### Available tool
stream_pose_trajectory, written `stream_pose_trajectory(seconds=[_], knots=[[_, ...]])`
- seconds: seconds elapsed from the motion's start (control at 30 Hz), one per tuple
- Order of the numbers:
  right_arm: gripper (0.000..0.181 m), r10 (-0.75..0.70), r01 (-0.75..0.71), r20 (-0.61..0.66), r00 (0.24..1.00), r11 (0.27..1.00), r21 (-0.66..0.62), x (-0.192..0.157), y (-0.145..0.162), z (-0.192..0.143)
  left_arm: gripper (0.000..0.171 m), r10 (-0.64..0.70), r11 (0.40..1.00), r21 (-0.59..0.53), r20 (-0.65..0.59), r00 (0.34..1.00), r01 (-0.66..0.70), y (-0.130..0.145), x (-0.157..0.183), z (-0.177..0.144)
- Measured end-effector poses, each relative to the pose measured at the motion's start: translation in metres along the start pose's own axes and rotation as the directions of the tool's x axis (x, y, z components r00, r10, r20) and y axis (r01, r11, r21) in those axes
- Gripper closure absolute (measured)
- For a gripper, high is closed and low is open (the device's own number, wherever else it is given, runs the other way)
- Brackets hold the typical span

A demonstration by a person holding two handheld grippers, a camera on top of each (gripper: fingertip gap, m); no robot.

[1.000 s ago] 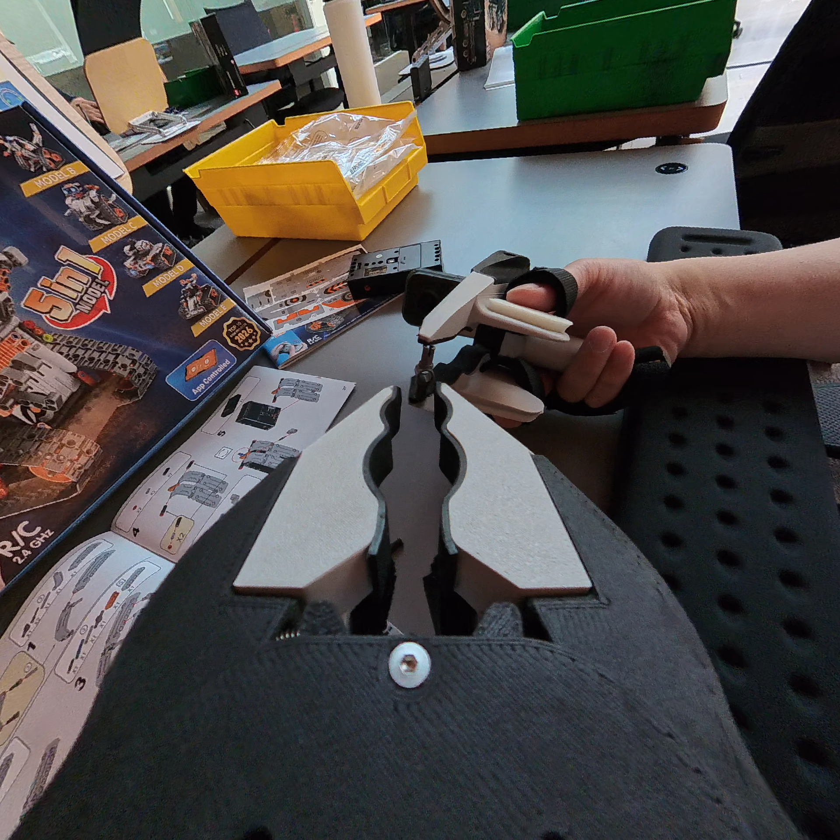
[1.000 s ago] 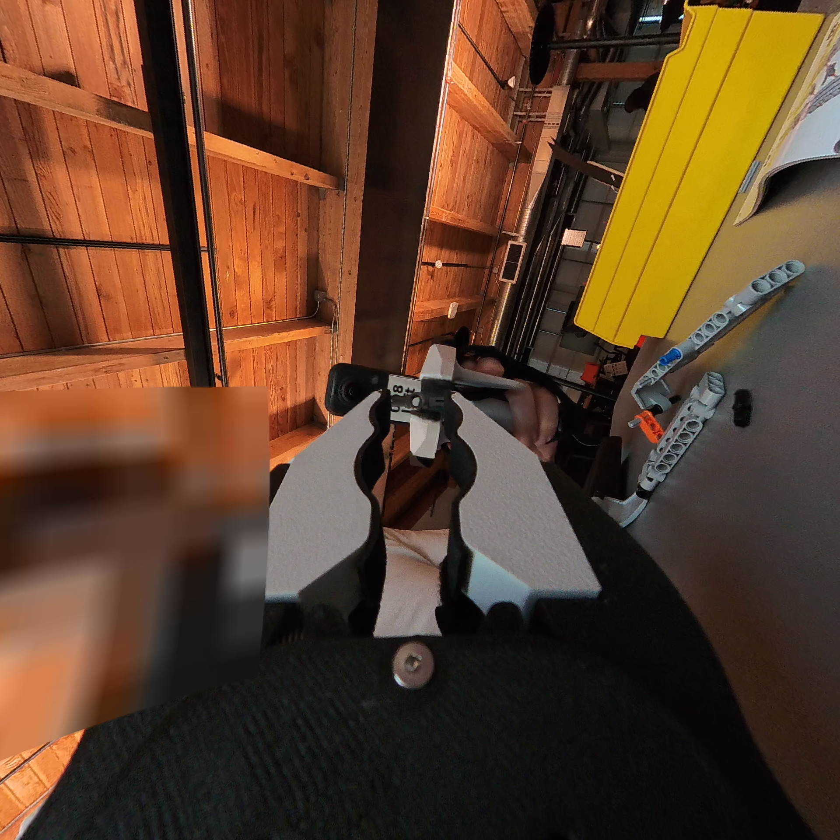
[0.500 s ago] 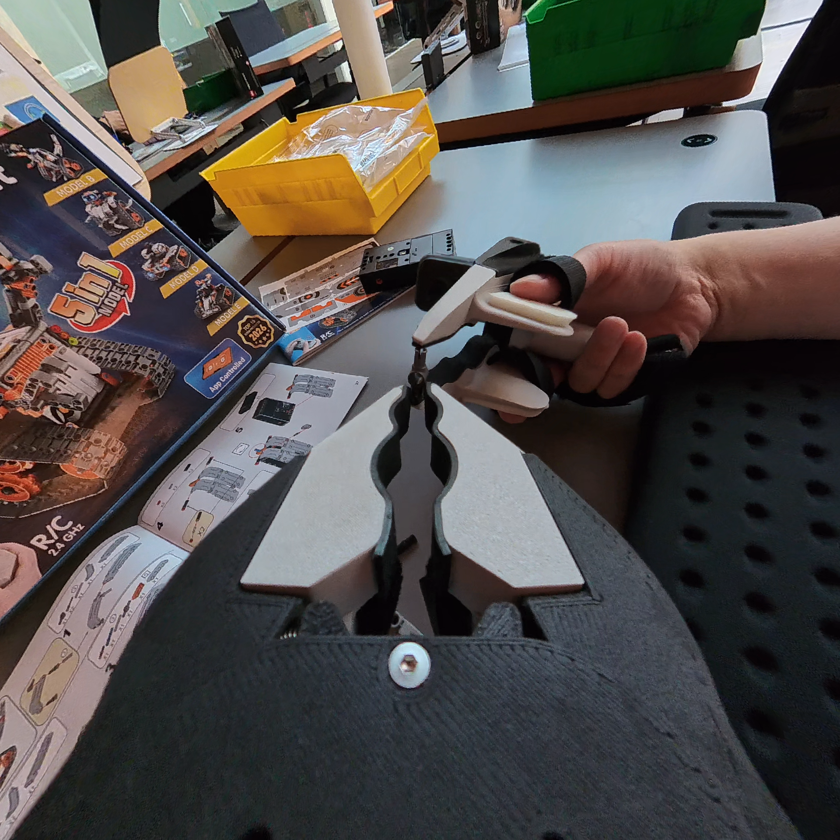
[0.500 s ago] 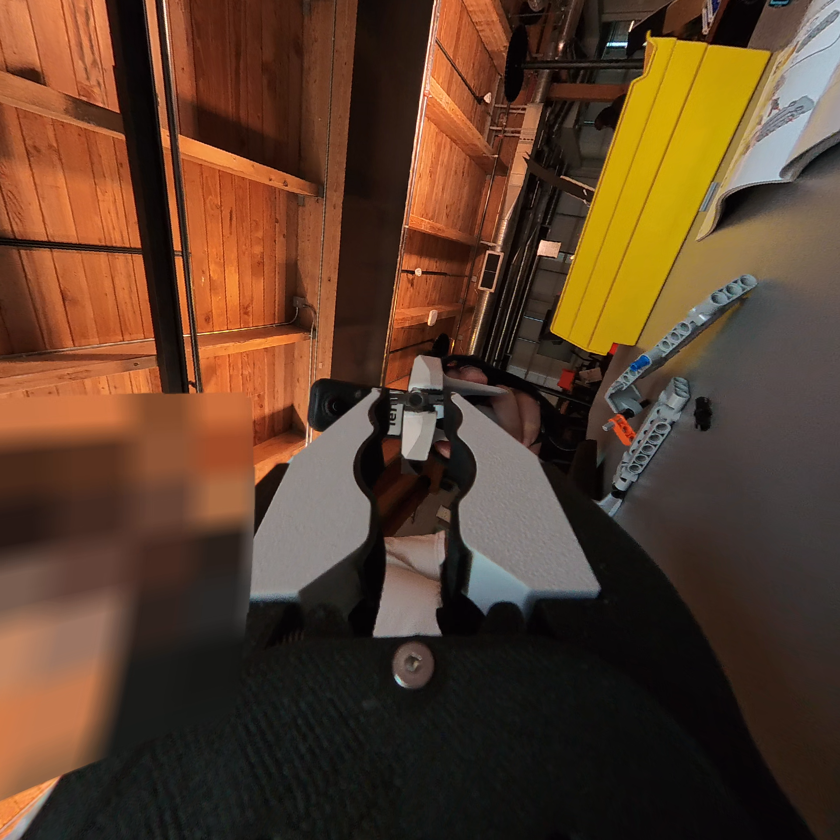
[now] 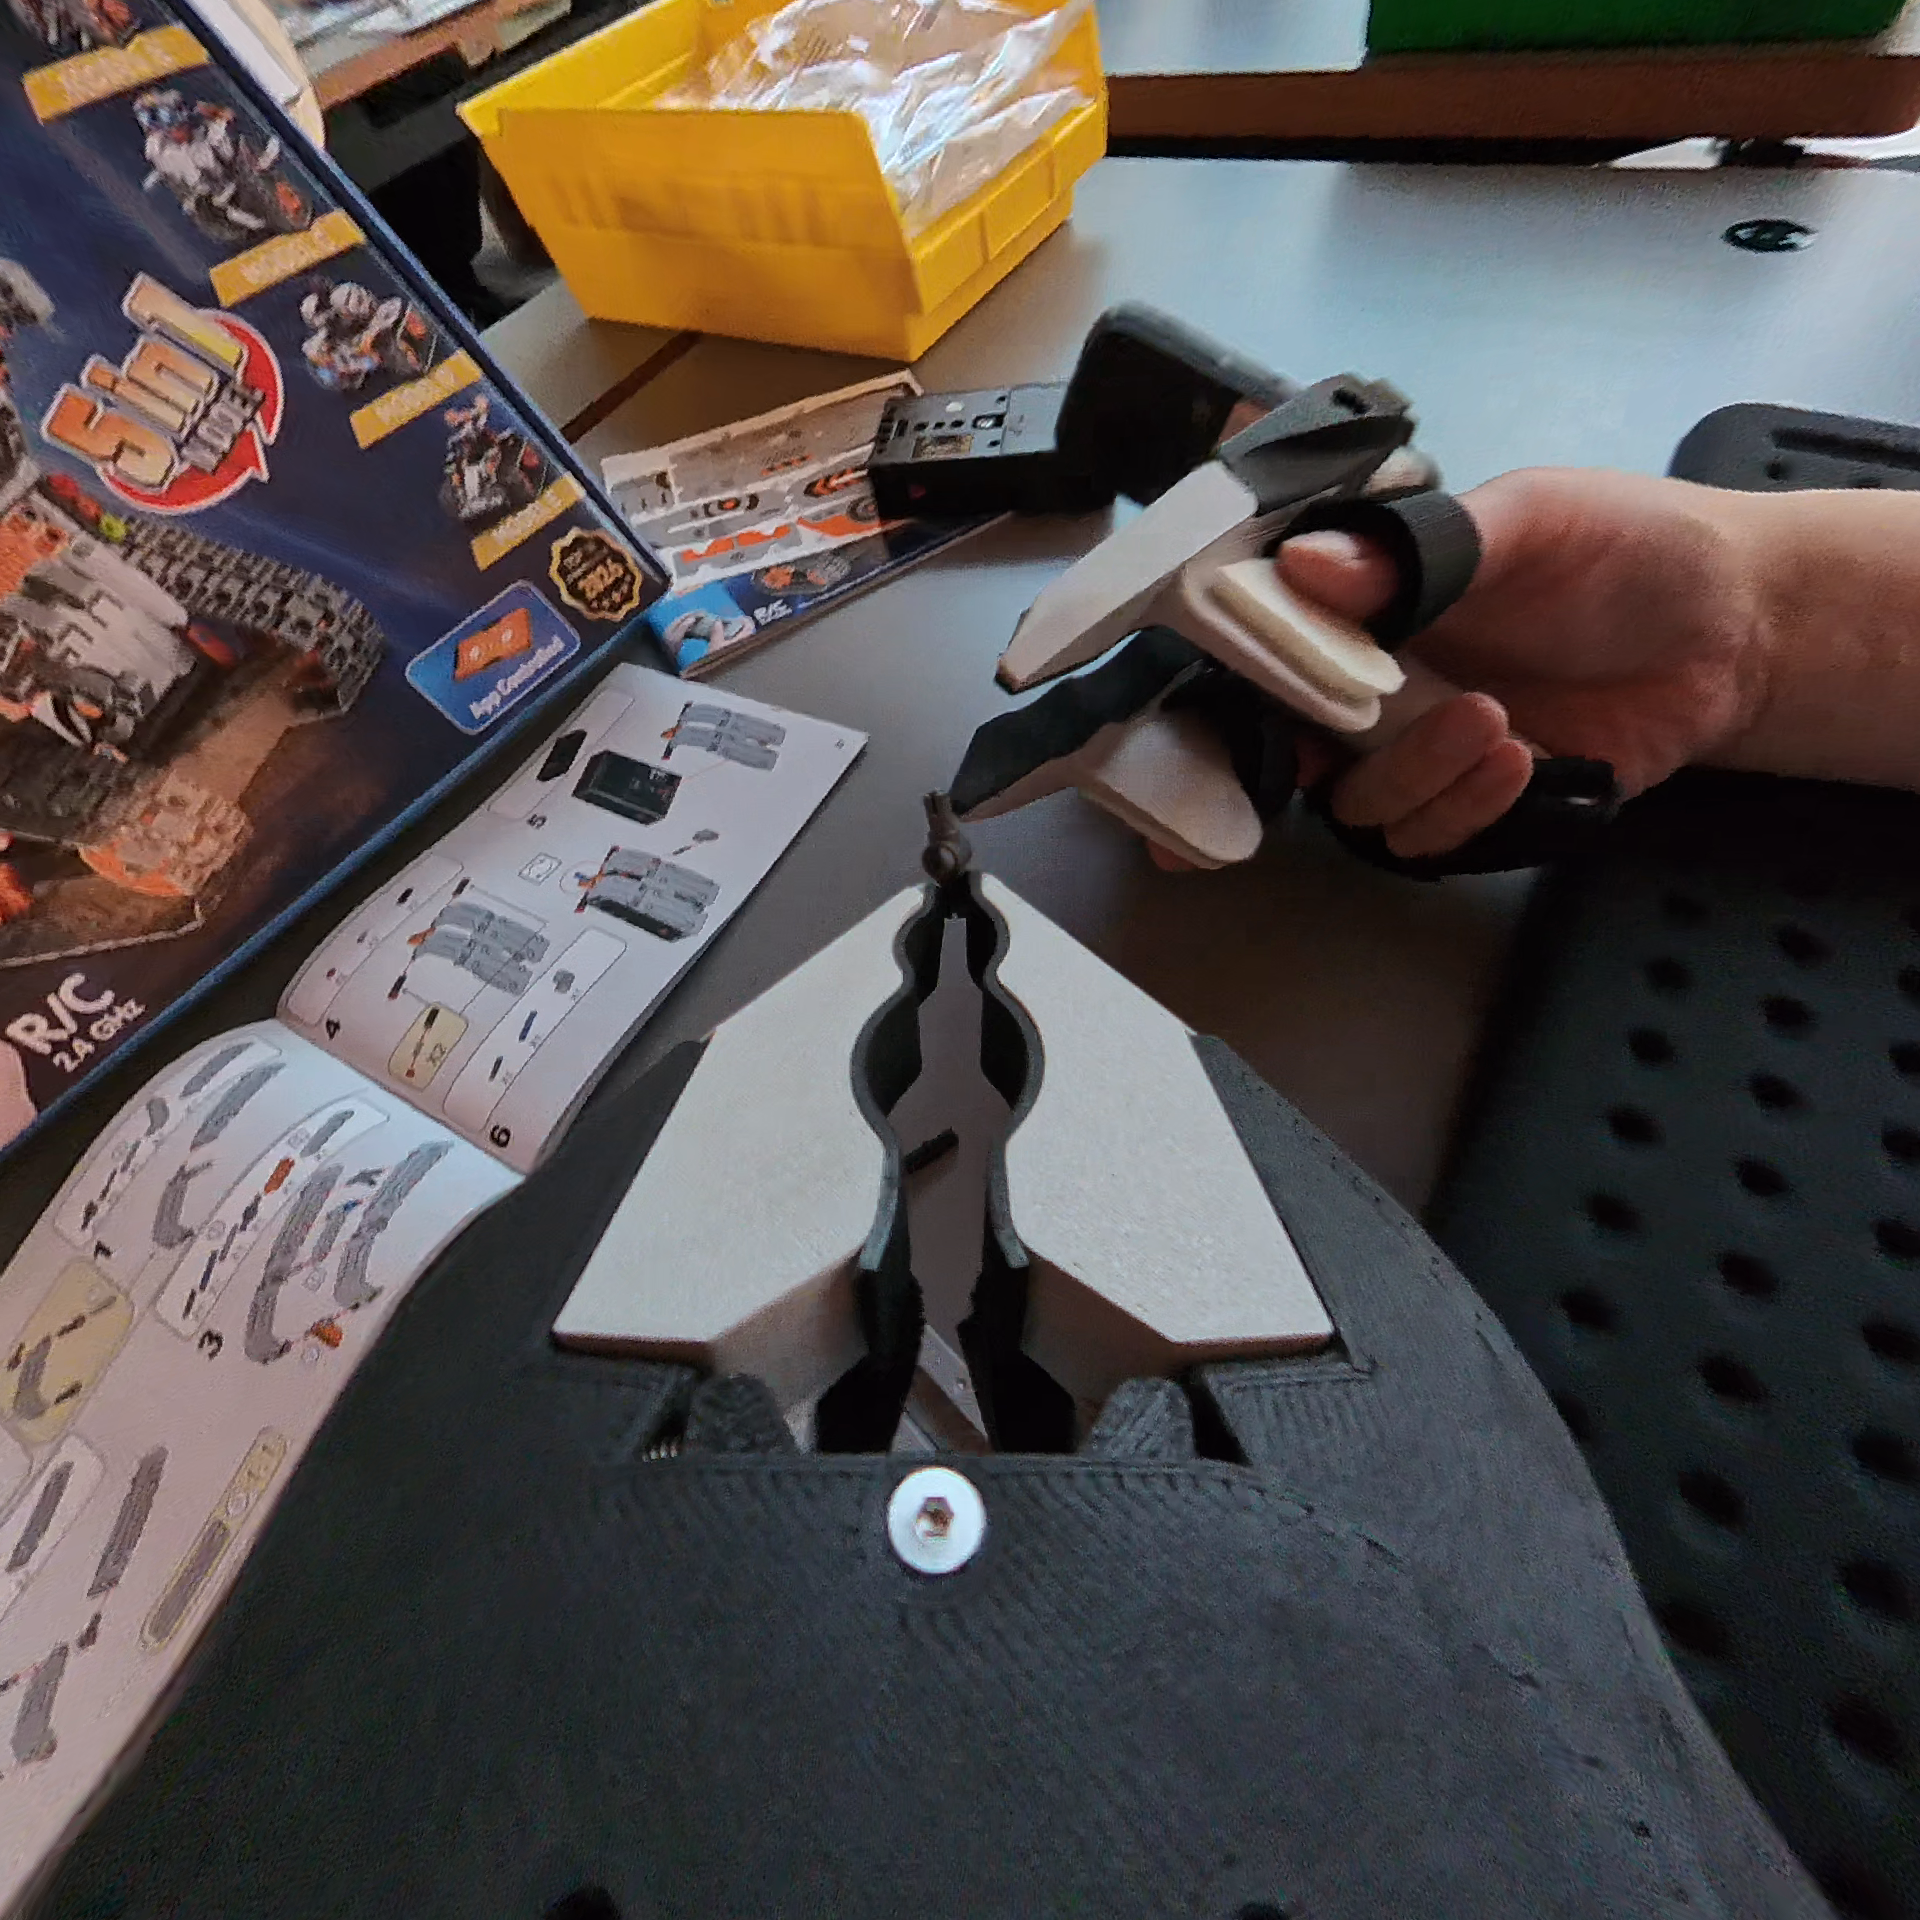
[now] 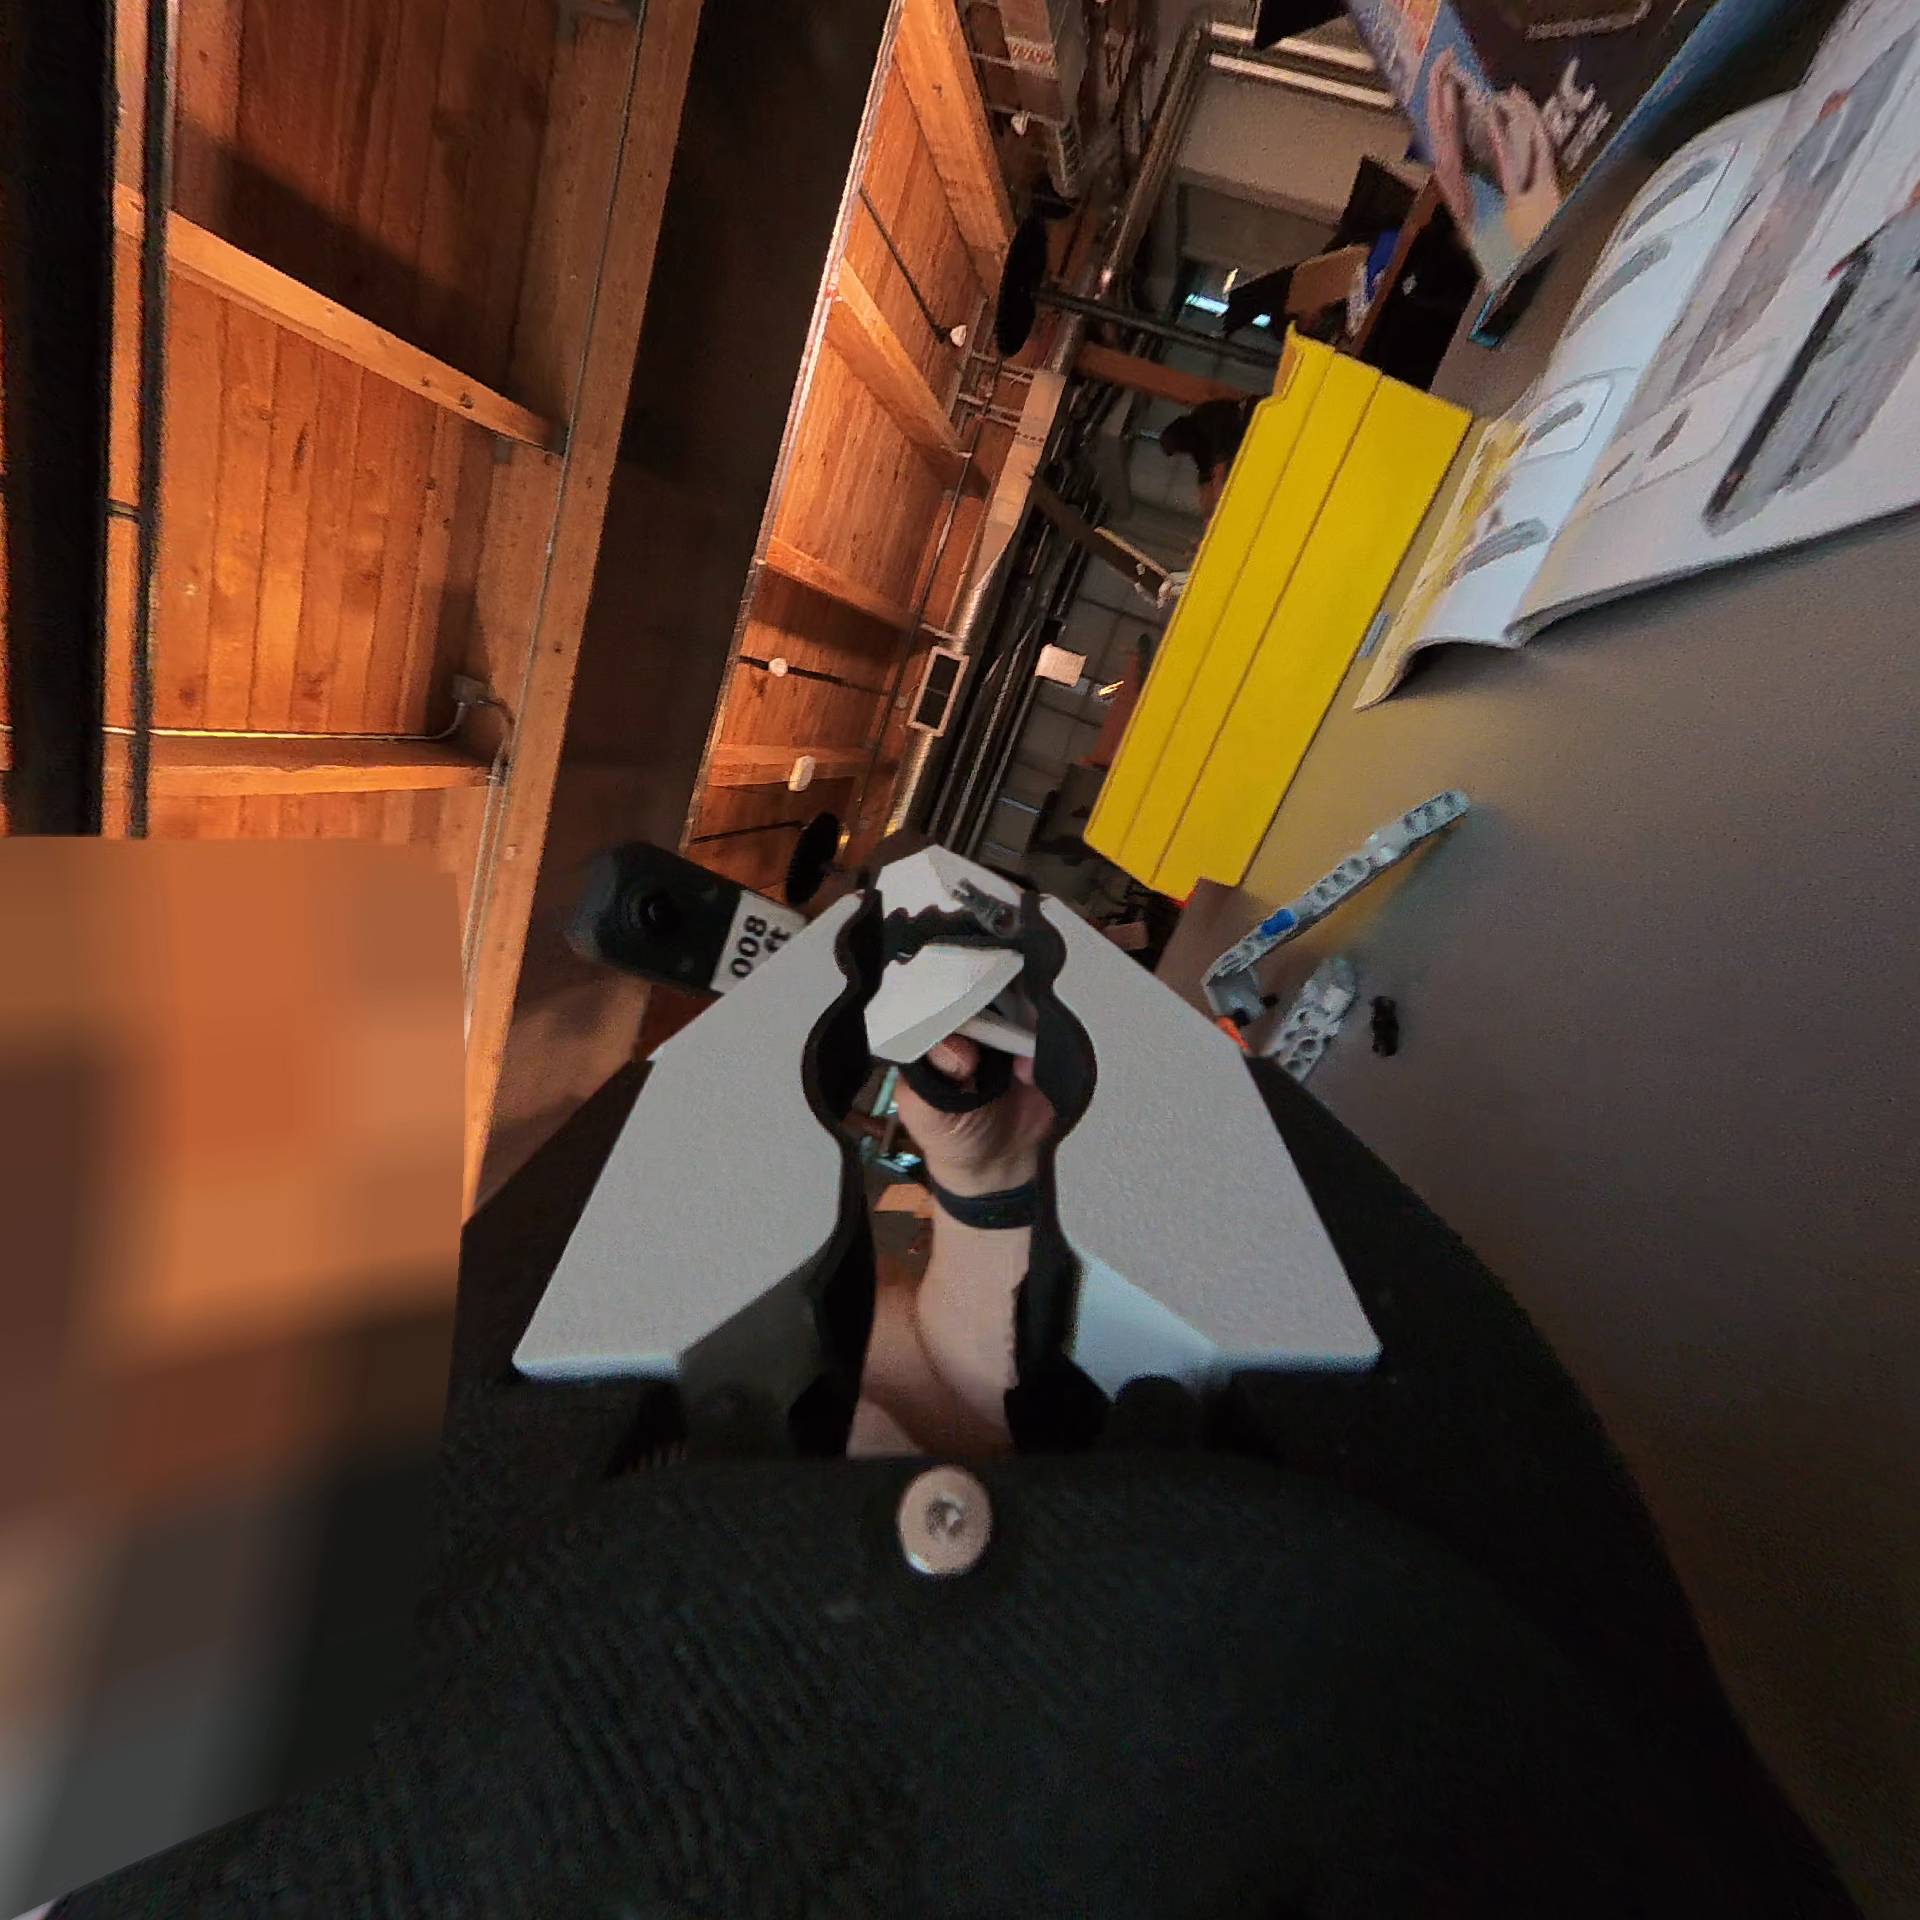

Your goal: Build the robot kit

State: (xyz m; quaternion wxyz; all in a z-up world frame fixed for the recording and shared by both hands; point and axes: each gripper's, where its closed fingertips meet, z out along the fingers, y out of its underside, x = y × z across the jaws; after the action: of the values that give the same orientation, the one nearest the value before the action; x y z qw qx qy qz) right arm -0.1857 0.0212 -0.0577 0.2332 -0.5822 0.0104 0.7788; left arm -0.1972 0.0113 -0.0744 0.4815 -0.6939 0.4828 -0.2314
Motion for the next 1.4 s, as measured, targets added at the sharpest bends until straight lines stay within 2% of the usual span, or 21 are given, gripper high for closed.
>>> stream_pose_trajectory(seconds=[0.07,0.13,0.23,0.3,0.47,0.57,0.7,0.97,1.1,1.4], knots=[[0.145,-0.105,0.105,-0.066,0.992,0.994,0.002,0.003,-0.001,0.001,0.169,-0.031,0.998,-0.054,0.034,0.999,0.033,0.006,-0.005,0.003],[0.125,-0.219,0.221,-0.117,0.969,0.975,0.004,0.003,-0.003,0.006,0.169,-0.029,0.994,-0.101,0.065,0.997,0.035,0.009,-0.007,0.005],[0.118,-0.285,0.289,-0.131,0.949,0.957,0.011,0.0,-0.001,0.012,0.169,-0.014,0.991,-0.133,0.113,0.994,0.029,0.006,-0.01,0.007],[0.112,-0.249,0.252,-0.119,0.961,0.968,0.012,0.001,0.002,0.015,0.169,-0.019,0.986,-0.163,0.119,0.993,0.039,0.005,-0.011,0.009],[0.086,-0.019,0.017,0.03,0.999,0.998,0.061,-0.005,0.001,0.018,0.169,0.017,0.961,-0.277,0.104,0.994,0.013,0.006,-0.015,0.017],[0.071,0.005,-0.007,0.023,1.0,0.997,0.071,-0.003,-0.001,0.017,0.169,0.105,0.934,-0.352,0.106,0.989,-0.061,0.01,-0.015,0.021],[0.06,0.001,-0.001,0.003,1.0,0.999,0.048,-0.001,0.003,0.019,0.169,0.22,0.882,-0.446,0.1,0.97,-0.154,0.02,-0.018,0.024],[0.055,0.029,-0.031,0.032,0.999,0.997,0.067,-0.006,-0.001,0.016,0.169,0.182,0.861,-0.491,0.061,0.981,-0.129,0.032,-0.013,0.027],[0.057,0.048,-0.051,0.042,0.998,0.996,0.079,-0.006,-0.003,0.014,0.169,0.159,0.877,-0.468,0.066,0.985,-0.11,0.028,-0.012,0.029],[0.057,0.053,-0.055,0.029,0.998,0.996,0.064,-0.003,0.0,0.014,0.168,0.164,0.859,-0.5,0.066,0.984,-0.11,0.033,-0.01,0.03]])
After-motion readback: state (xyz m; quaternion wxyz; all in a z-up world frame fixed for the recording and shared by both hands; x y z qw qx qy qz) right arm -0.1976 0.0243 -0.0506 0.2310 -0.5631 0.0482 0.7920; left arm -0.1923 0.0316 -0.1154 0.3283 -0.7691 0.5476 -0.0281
